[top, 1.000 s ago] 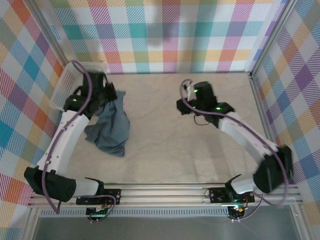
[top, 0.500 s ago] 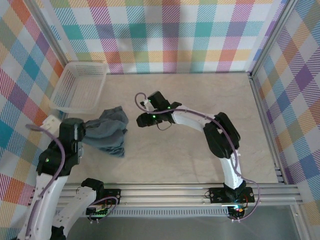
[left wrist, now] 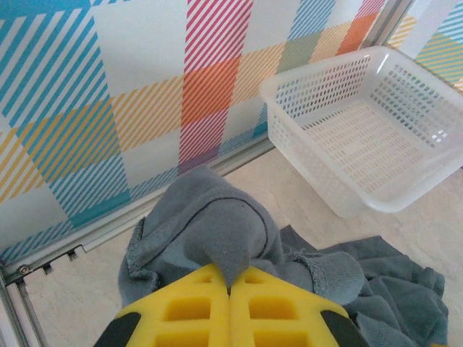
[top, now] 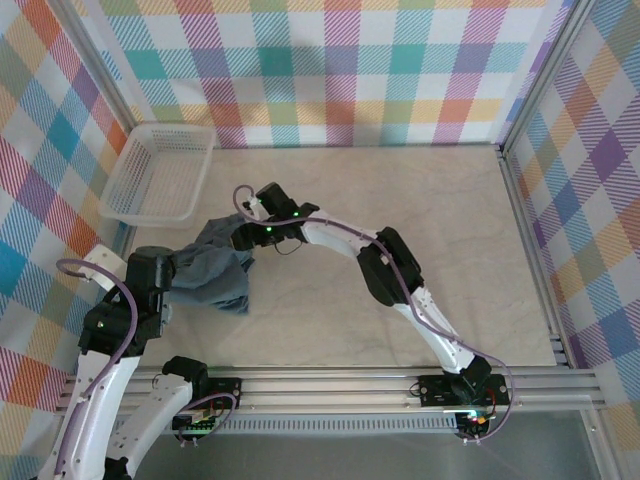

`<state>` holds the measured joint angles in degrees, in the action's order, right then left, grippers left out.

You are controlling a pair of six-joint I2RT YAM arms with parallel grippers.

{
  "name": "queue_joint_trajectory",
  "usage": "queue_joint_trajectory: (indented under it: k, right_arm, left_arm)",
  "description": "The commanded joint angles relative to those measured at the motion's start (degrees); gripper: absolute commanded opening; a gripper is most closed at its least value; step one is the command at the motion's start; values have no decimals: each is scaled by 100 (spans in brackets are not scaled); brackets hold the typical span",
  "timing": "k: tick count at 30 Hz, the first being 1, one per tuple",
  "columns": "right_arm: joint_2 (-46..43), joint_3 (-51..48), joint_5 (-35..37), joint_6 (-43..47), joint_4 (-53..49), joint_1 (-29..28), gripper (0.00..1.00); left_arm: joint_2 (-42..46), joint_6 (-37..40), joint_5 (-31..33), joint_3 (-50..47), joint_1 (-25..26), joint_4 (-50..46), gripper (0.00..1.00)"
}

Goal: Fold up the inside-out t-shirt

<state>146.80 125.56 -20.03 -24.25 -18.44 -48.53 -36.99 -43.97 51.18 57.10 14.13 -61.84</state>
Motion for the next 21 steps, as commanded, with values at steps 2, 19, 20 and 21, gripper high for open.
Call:
queue_joint_trajectory:
  k: [2, 19, 20, 21]
  right_arm:
    - [455, 724, -152, -389, -590, 11, 44]
    - [-5024, -4560, 1277, -553, 1443, 1271, 0]
    - [-5512, -4838, 1575, -350, 1387, 1298, 0]
    - [-6014, -5045, 1889, -99, 1289, 1294, 0]
  left_arm:
    - [34, 14, 295, -33, 2, -31, 0]
    - [-634, 2718, -5541, 630, 6, 3006, 0]
    - [-765, 2736, -5934, 780, 26, 3106, 0]
    - [-874, 2755, -6125, 946, 50, 3201, 0]
